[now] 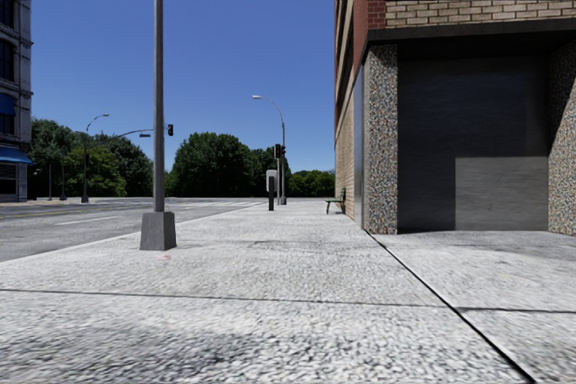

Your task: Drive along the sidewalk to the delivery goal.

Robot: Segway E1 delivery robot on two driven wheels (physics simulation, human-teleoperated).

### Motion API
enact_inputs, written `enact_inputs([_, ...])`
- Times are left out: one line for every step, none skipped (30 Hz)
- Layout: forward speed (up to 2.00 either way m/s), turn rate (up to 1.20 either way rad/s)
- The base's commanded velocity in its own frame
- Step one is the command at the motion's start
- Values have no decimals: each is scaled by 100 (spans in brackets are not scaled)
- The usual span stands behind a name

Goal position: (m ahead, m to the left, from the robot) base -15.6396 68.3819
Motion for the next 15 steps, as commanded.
enact_inputs([200, 0])
enact_inputs([200, 0])
enact_inputs([200, 0])
enact_inputs([200, 0])
enact_inputs([200, 0])
enact_inputs([200, 0])
enact_inputs([200, 0])
enact_inputs([200, 0])
enact_inputs([200, 0])
enact_inputs([200, 0])
enact_inputs([200, 0])
enact_inputs([200, 0])
enact_inputs([200, 0])
enact_inputs([200, 0])
enact_inputs([200, 0])
